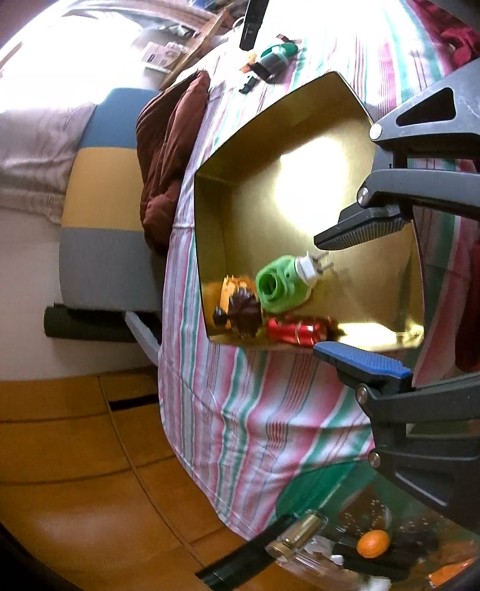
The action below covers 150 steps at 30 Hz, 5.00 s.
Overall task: Organize rigid objects
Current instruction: 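Move both grippers away from the tray back over the toy pile, then close the left gripper on the black-and-clear cup, then grasp the teal T-shaped piece with the right gripper while left holds the cup, then lift the teal piece with right while left carries the cup toward the tray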
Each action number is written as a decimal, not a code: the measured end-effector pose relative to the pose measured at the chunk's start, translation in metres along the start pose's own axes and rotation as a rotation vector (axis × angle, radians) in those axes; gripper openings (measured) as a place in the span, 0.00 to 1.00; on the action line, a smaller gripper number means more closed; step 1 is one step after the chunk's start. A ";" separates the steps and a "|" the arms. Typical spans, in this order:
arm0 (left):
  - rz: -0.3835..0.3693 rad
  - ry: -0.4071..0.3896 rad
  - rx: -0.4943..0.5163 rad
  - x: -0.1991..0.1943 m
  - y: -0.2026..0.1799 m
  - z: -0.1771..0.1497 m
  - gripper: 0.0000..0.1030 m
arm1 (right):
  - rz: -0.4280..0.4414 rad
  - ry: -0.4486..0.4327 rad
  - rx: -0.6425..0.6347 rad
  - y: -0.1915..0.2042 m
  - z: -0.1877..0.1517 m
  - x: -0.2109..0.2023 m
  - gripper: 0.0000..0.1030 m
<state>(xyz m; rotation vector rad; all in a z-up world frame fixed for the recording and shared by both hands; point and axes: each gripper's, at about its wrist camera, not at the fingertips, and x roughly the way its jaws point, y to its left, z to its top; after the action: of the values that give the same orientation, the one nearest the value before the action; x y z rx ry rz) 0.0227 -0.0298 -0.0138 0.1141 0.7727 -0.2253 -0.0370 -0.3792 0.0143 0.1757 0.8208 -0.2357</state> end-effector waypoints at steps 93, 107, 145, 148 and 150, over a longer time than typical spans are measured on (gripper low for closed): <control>-0.550 0.243 0.405 0.060 -0.295 -0.035 0.56 | 0.094 0.101 0.779 -0.228 -0.057 0.034 0.74; -0.592 0.287 0.361 0.072 -0.292 -0.033 0.55 | 0.001 0.120 0.110 -0.139 -0.009 0.041 0.83; -0.522 0.117 0.310 0.019 -0.248 -0.004 0.55 | -0.027 0.280 0.014 -0.114 -0.074 0.076 0.60; -0.486 0.081 0.306 0.010 -0.235 0.004 0.55 | -0.027 0.280 0.013 -0.115 -0.074 0.078 0.60; -0.466 0.064 0.303 0.006 -0.229 0.007 0.55 | -0.027 0.289 0.010 -0.114 -0.074 0.081 0.58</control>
<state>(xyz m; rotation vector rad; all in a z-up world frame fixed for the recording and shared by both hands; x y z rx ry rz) -0.0240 -0.2541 -0.0170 0.2279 0.8178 -0.7853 -0.0671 -0.4821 -0.1026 0.2108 1.1093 -0.2429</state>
